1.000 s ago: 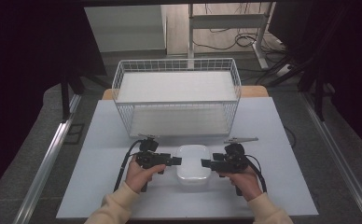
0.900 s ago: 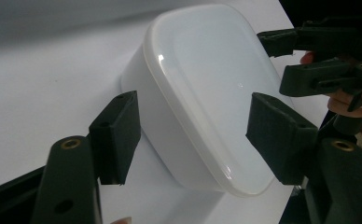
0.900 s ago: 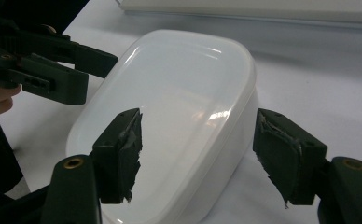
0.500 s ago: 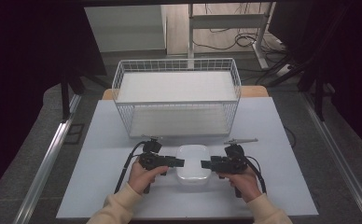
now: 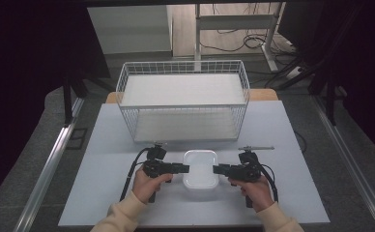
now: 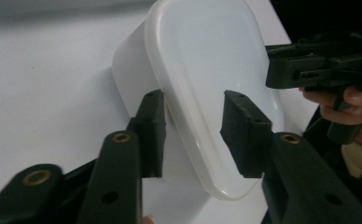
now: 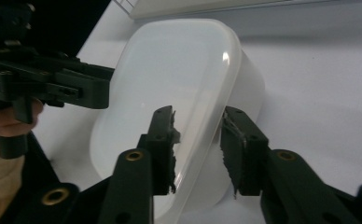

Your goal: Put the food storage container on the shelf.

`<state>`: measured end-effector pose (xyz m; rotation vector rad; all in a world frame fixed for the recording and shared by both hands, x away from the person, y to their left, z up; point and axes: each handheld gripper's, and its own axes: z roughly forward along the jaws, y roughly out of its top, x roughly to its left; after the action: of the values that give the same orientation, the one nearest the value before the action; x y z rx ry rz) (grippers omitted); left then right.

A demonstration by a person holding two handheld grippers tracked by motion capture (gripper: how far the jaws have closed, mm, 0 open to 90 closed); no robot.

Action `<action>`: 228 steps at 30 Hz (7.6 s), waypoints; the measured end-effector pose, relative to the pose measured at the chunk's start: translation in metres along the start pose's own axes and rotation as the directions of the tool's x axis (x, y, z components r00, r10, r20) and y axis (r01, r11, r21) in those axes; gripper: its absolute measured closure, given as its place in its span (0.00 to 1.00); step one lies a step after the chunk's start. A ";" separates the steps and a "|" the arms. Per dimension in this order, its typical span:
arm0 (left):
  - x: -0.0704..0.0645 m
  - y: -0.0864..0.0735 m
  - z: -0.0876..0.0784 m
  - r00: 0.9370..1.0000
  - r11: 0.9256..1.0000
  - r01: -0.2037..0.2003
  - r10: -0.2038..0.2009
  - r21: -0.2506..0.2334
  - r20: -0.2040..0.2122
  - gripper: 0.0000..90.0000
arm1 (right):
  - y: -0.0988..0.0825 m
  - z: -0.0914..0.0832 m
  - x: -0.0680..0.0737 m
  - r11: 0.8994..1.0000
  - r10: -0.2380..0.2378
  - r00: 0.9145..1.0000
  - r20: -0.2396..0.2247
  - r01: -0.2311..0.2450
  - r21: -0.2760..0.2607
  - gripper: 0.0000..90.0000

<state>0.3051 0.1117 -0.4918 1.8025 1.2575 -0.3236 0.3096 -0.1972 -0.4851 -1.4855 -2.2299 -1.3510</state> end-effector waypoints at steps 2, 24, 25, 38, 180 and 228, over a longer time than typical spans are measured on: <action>-0.001 -0.002 -0.002 1.000 1.000 -0.003 0.003 -0.007 -0.003 0.75 | -0.002 -0.003 0.000 1.000 0.016 1.000 -0.018 -0.017 -0.010 0.77; -0.011 -0.007 -0.017 0.997 0.996 -0.073 0.073 -0.059 -0.004 0.88 | -0.005 -0.014 0.010 0.998 -0.022 1.000 -0.016 0.021 -0.054 0.88; -0.012 -0.007 -0.019 0.997 0.995 -0.078 0.078 -0.059 -0.004 0.88 | -0.005 -0.014 0.011 0.998 -0.025 1.000 -0.015 0.024 -0.057 0.88; -0.026 0.002 -0.038 0.987 0.982 -0.162 0.160 -0.099 -0.027 0.89 | 0.006 -0.025 0.028 0.988 -0.109 0.994 -0.005 0.108 -0.109 0.88; 0.024 0.251 -0.108 0.996 0.984 0.083 -0.076 -0.155 0.050 0.72 | 0.276 0.013 0.045 0.994 0.043 0.998 -0.036 -0.046 -0.100 0.71; 0.010 -0.035 -0.108 0.906 0.919 -0.352 0.288 -0.177 -0.309 0.31 | -0.011 -0.062 0.021 0.876 -0.419 0.890 0.181 0.448 -0.177 0.32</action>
<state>0.2517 0.2052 -0.4543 1.8567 1.1021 0.2621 0.2689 -0.2300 -0.4436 -1.2040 -2.7015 -1.7085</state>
